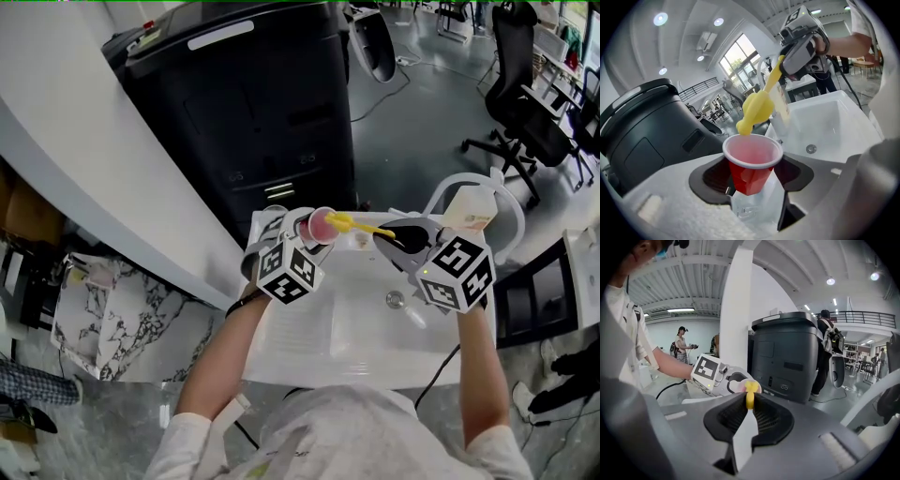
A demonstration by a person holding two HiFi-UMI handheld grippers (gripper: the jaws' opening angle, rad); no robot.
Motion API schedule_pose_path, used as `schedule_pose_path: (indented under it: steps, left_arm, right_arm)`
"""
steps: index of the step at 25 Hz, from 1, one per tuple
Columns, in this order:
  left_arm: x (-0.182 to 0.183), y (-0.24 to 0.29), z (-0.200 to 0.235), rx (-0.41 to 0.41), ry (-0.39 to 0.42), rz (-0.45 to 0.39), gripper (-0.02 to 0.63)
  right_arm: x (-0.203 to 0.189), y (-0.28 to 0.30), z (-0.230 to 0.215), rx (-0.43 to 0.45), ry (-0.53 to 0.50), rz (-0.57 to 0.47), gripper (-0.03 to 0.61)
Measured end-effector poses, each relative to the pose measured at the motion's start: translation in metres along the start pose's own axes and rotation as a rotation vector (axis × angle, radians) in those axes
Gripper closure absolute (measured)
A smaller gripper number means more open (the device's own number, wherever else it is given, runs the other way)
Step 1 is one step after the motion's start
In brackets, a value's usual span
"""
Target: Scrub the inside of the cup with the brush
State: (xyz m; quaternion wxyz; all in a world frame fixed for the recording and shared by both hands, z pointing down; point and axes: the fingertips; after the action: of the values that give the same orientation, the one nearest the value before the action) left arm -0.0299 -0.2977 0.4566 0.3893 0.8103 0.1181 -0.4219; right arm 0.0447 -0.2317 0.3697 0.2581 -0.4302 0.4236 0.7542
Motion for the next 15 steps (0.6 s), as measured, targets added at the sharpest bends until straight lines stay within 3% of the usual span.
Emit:
schedule_pose_path:
  steps: [7, 15]
  left_arm:
    - [0.006, 0.004, -0.02, -0.023, 0.118, 0.014, 0.322]
    - [0.009, 0.009, -0.039, -0.052, 0.176, 0.007, 0.322]
  right_arm:
    - [-0.017, 0.022, 0.018, 0.071, -0.055, 0.09, 0.543]
    - [-0.028, 0.044, 0.016, 0.046, -0.125, 0.173, 0.543]
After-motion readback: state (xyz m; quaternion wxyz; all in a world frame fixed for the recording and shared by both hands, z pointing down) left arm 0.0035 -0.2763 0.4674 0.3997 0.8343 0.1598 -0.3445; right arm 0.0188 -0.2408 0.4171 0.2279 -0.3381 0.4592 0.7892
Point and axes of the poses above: the fingertips, and each gripper's own axes: y forward along the fingers, z to its left, x out of its top, and after that the axes turned 14 degrees about -y, right-handed
